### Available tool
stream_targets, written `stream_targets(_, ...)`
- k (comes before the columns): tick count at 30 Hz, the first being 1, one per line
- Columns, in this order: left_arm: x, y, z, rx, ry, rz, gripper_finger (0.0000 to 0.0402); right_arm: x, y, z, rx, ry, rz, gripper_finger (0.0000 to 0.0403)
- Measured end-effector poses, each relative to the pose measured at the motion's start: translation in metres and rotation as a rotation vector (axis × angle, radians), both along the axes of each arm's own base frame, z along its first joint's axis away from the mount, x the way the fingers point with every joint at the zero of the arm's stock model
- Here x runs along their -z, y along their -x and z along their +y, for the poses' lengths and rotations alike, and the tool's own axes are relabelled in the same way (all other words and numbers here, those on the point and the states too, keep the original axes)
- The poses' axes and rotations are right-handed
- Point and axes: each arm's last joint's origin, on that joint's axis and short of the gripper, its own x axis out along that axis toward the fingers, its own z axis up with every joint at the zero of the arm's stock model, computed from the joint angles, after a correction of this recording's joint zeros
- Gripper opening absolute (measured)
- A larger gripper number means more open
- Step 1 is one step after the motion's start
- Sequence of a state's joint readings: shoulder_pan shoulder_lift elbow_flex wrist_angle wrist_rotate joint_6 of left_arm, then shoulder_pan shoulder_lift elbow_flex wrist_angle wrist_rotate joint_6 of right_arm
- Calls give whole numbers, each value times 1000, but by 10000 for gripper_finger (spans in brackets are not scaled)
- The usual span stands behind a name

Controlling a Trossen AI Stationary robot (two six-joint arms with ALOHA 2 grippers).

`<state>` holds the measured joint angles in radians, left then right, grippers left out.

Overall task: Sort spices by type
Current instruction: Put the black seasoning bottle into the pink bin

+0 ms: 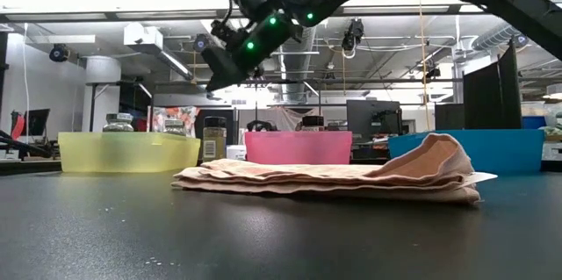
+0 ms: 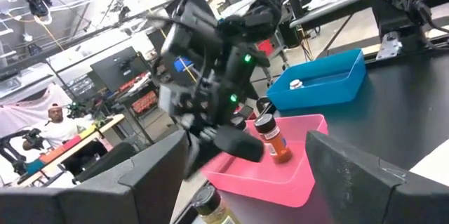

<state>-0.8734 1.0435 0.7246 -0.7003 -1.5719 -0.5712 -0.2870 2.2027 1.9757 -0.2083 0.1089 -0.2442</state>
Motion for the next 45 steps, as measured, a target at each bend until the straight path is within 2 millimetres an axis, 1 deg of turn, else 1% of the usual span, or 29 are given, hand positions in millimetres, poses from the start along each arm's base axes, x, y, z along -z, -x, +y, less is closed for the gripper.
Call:
stream_targets(2, -1, 1, 1, 0, -7, 6, 275, 5, 0, -3, -38, -37, 36, 26)
stream_targets(5, -3, 3, 4, 0, -9, 8, 275, 5, 2, -6, -76, -74, 60, 65)
stream_targets(8, -4, 5, 6, 0, -6, 6, 275, 0, 5, -9, -87, -52, 80, 126)
stream_targets(10, -5, 6, 7, 0, -7, 6, 275, 1, 6, -11, -85, -52, 85, 173)
stream_targets(13, -5, 6, 7, 0, -5, 5, 275, 7, 5, -14, -82, -54, 99, 245)
stream_targets(15, -5, 6, 7, 0, -2, 2, 275, 10, 6, -15, -66, -70, 104, 285)
stream_targets(18, -3, 6, 7, 0, 2, -2, 275, 13, 6, -15, -55, -94, 103, 335)
stream_targets(21, -1, 6, 8, 0, 7, -5, 275, 15, 7, -17, -43, -107, 97, 367)
stream_targets(25, 0, 6, 8, 0, 16, -13, 274, 23, 5, -21, -39, -123, 86, 378)
stream_targets(27, 0, 6, 8, 0, 20, -16, 275, 32, 5, -21, -40, -131, 105, 379)
stream_targets(34, 0, 6, 8, 0, 24, -19, 275, 40, 3, -24, -47, -153, 95, 380)
stream_targets(37, 0, 6, 8, 0, 24, -20, 275, 52, 2, -25, -54, -147, 114, 380)
stream_targets(43, 0, 6, 8, 0, 28, -22, 275, 53, -1, -28, -49, -135, 77, 380)
stream_targets(45, 0, 6, 8, 0, 29, -24, 275, 57, -3, -29, -46, -135, 74, 379)
